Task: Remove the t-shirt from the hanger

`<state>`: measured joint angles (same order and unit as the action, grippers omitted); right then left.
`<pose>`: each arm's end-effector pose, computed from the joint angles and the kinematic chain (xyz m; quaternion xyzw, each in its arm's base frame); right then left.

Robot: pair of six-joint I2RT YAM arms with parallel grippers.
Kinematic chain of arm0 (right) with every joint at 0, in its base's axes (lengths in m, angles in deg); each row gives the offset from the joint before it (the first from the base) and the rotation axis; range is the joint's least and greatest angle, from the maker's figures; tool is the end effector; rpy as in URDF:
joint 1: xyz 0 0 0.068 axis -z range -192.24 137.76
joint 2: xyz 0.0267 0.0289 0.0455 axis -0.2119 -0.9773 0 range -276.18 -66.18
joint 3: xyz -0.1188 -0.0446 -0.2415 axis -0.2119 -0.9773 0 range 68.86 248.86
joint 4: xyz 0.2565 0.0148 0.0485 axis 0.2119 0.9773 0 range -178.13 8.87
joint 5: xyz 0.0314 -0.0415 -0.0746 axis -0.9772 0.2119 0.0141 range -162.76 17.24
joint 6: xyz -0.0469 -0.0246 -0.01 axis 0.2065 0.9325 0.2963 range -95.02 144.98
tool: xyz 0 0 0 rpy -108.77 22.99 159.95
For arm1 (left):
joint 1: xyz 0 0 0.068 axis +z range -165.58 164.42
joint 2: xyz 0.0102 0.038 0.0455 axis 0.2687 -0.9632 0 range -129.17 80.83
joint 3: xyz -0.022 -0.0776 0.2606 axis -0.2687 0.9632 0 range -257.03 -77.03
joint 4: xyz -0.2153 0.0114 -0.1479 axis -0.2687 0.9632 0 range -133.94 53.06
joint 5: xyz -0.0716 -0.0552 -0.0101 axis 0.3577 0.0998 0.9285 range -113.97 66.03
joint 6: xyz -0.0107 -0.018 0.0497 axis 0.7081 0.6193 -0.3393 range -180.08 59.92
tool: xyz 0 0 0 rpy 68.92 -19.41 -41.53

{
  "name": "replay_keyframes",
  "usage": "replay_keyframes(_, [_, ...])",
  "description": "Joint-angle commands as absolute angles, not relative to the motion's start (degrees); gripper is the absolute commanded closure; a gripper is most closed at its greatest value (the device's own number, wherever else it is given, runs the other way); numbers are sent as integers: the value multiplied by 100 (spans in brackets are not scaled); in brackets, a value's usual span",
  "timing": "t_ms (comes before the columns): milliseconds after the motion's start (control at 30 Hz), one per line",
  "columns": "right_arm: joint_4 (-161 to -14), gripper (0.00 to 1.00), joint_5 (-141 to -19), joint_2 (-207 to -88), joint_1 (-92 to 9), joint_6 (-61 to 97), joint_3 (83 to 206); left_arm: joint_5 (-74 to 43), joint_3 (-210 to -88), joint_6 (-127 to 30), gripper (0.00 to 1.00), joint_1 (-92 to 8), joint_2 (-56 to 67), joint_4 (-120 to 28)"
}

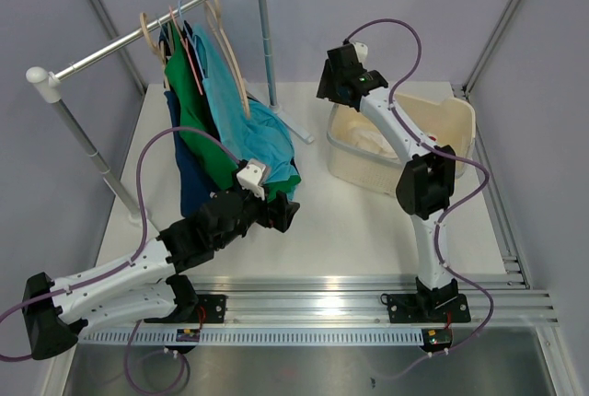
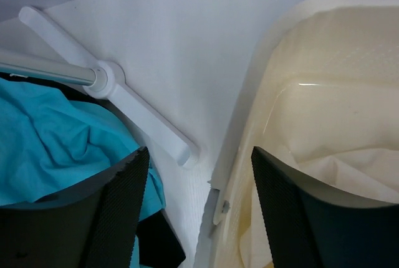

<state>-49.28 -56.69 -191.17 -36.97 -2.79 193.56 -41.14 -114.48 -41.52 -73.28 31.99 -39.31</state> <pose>0.4588 0.2006 0.3203 0.0837 0.8923 0.0748 0.4372 0.1169 -0.1653 0.2928 0.1798 0.7742 -0.2736 0.5417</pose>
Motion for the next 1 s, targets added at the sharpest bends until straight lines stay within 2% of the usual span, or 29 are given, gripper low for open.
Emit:
replay_keyframes(0, [-4287, 33, -5088, -19221, -3816, -139, 19955, -4234, -11579, -4128, 1, -7342, 3266, -4016])
replay_keyframes(33, [-4313, 40, -5071, -19239, -3816, -121, 19946, -4216, -11579, -4136, 1, -7342, 3266, -4016])
replay_keyframes(333, [-4981, 68, -5571, -19187, -3825, 959, 19622, -4190, -11588, -4119, 1, -7342, 3258, -4007])
replay_keyframes(367, [-5025, 75, -5597, -19169, -3825, 1117, 19543, -4190, -11588, -4119, 1, -7333, 3266, -4016])
replay_keyframes(600, [-5262, 96, -5913, -19020, -3825, 1557, 19367, -4216, -11606, -4128, 1, -7342, 3214, -3989])
replay_keyframes(733, [-5482, 99, -6064, -18914, -3816, 1768, 19252, -4225, -11606, -4136, 1, -7342, 3205, -3981])
replay_keyframes(967, [-5762, 100, -6248, -18967, -3825, 1848, 19279, -4207, -11623, -4128, 1, -7342, 3187, -3981])
